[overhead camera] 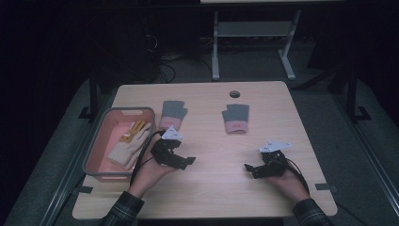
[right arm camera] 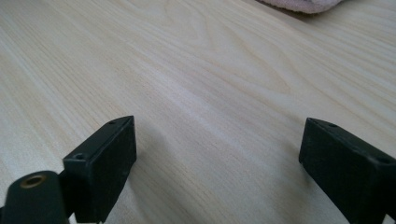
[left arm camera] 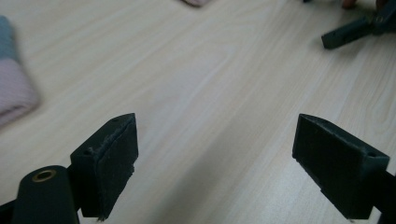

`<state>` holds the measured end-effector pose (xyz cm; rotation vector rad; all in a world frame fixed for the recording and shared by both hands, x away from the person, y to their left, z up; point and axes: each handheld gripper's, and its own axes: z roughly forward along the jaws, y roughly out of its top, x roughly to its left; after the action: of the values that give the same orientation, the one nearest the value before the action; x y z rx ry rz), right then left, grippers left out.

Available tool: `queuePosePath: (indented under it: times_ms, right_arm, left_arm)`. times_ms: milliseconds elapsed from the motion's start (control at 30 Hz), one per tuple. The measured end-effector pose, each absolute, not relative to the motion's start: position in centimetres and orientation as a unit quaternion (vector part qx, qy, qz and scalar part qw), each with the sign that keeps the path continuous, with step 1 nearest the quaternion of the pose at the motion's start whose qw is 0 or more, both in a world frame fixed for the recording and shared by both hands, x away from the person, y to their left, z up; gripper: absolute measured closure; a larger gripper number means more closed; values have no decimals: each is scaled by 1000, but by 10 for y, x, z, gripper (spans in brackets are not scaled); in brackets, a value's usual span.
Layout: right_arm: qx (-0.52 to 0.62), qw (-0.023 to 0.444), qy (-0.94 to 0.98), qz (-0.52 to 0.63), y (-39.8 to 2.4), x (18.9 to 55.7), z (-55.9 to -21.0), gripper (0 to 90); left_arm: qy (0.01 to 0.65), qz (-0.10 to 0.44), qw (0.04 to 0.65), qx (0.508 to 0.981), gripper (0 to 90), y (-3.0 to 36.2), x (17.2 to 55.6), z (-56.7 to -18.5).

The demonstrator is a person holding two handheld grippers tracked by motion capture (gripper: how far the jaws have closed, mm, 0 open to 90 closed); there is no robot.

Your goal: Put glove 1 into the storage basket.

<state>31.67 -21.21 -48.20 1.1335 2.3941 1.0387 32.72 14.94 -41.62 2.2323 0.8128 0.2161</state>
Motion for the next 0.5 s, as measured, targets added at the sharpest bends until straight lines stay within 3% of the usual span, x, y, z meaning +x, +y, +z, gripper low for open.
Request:
queuePosePath:
  times_ms: [500]
  right_arm:
    - [392, 141, 838, 353, -212, 318, -479, 136]
  left_arm:
    - [287, 112, 338, 889, 132, 140, 308, -469]
